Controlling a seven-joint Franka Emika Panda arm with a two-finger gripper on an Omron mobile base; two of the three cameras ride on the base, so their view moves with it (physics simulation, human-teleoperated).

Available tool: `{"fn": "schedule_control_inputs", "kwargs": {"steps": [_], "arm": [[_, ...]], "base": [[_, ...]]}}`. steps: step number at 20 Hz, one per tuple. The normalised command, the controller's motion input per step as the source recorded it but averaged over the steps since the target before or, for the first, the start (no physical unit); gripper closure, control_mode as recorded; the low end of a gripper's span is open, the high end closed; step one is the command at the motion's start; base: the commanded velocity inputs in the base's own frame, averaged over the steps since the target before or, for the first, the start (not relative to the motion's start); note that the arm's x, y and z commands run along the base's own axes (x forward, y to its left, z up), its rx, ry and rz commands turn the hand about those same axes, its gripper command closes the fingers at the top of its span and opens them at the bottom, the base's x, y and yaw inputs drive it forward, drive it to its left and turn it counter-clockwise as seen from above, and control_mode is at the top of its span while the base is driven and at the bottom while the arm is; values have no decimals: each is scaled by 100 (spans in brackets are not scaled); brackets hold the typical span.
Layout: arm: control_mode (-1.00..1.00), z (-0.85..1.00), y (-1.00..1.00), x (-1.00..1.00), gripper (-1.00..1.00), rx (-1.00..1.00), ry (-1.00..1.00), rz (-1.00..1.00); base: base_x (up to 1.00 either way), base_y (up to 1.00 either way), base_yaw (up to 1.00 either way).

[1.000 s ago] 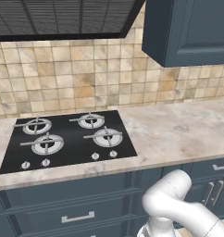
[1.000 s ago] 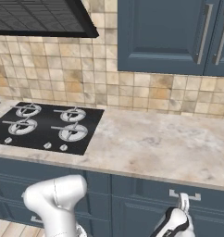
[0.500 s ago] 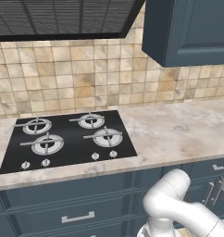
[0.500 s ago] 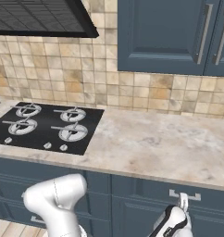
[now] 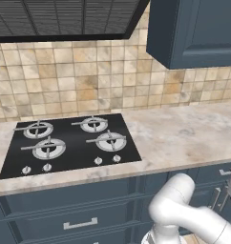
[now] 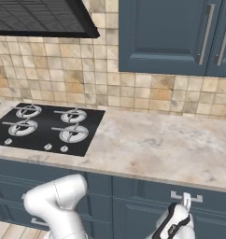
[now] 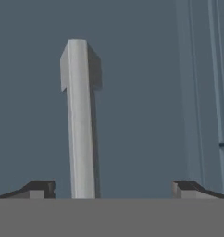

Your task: Take the tongs from the drawer on the right and place them on the dining counter next to the tray containing the kebab skewer.

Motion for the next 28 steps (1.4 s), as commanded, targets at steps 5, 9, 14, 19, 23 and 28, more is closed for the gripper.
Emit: {"fn": "schedule_control_inputs", "kwargs": {"steps": [5, 9, 14, 19, 23, 28], "arm": [[-100, -20, -11, 16, -100, 0, 0, -2], [-100, -20, -12, 18, -100, 0, 0, -1], [-100, -24, -9, 15, -100, 0, 0, -1], [-100, -4, 0, 2, -100, 0, 0, 0], [-100, 0, 0, 0, 100, 0, 0, 0], [-100, 0, 0, 0, 100, 0, 0, 0]], "base": [[0, 0, 0], [0, 0, 0], [0, 0, 0], [0, 0, 0], [0, 0, 0], [0, 0, 0]]}}
